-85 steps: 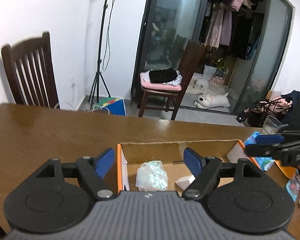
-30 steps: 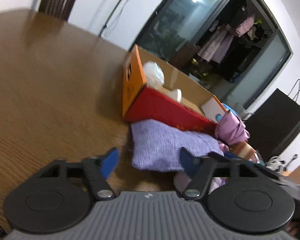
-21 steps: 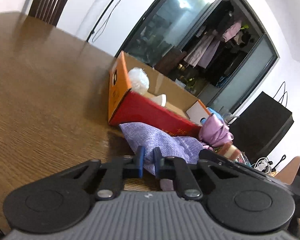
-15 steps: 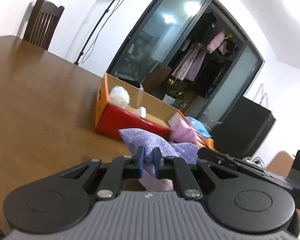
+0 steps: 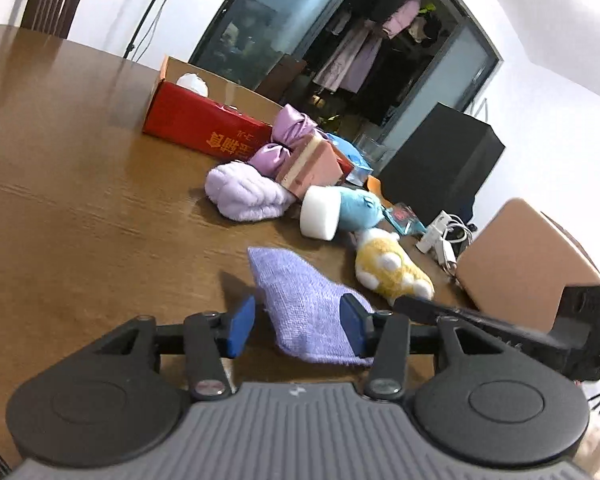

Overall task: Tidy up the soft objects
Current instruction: 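Grasp the lavender burlap pouch with both grippers and lift it, then lower the pouch into the cardboard box and open both grippers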

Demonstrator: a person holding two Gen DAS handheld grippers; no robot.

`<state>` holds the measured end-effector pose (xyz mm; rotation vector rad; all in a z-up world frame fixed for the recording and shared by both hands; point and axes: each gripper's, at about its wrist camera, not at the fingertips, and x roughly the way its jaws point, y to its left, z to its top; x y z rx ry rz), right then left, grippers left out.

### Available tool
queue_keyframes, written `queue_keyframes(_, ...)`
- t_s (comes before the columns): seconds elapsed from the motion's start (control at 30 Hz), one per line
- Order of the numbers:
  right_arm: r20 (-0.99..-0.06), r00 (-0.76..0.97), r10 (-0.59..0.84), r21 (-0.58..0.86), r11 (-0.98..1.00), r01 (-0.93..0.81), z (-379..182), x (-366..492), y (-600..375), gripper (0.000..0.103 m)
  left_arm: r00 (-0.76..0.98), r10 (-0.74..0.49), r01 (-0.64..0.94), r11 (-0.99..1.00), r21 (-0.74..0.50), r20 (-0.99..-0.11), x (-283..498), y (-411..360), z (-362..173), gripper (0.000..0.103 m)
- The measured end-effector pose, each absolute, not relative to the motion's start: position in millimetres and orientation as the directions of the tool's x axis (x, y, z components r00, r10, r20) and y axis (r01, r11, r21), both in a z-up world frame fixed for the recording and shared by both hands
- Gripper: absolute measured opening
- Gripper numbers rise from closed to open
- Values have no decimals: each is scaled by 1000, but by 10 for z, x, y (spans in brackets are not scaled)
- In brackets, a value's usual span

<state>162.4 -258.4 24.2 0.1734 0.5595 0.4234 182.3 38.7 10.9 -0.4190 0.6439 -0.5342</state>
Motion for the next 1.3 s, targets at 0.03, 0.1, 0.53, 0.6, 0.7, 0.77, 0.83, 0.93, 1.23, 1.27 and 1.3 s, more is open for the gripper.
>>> queue_keyframes(0.03, -478, 773, 418, 276, 907, -319, 212, 1656, -2604, 28, 677, -577, 329, 793, -513, -457, 1833, 358, 91, 47)
queue_keyframes(0.1, -497, 780, 380, 270, 922, -278, 141, 1736, -2597, 32, 676, -564, 323, 805, -497, -474, 1850, 278, 75, 46)
queue_keyframes(0.53, -578, 769, 273, 7, 944, -330, -43, 1868, -2134, 24, 678, -529, 355, 844, -402, -511, 1735, 160, -32, 16)
queue_keyframes(0.6, -581, 761, 289, 9, 937, -349, -38, 1863, -2120, 14, 675, -535, 364, 841, -400, -509, 1744, 166, -29, 15)
queue_keyframes(0.7, -583, 750, 312, 19, 928, -371, -31, 1856, -2103, 7, 674, -550, 382, 831, -404, -493, 1750, 181, 6, 12)
queue_keyframes(0.77, -579, 748, 323, 33, 927, -375, -18, 1859, -2109, 6, 678, -570, 415, 818, -399, -463, 1765, 185, 98, 12)
queue_keyframes(0.83, -550, 752, 365, 83, 919, -385, 92, 1890, -2189, 6, 691, -584, 446, 808, -385, -426, 1835, 182, 245, 11)
queue_keyframes(0.93, -465, 788, 403, 109, 910, -401, 464, 2032, -2339, 6, 713, -610, 506, 789, -349, -346, 2118, 153, 601, 11)
queue_keyframes(1.23, -381, 872, 309, -92, 925, -368, 1564, 3889, -2489, 6, 691, -609, 493, 791, -364, -389, 4351, -407, 1351, 11)
queue_keyframes(1.27, -407, 868, 284, -107, 929, -354, 1574, 4183, -2462, 6, 674, -602, 481, 798, -365, -428, 4617, -498, 1300, 11)
queue_keyframes(1.3, -453, 853, 261, -113, 931, -346, 1551, 4538, -2424, 6, 667, -582, 449, 813, -371, -465, 4880, -583, 1221, 11)
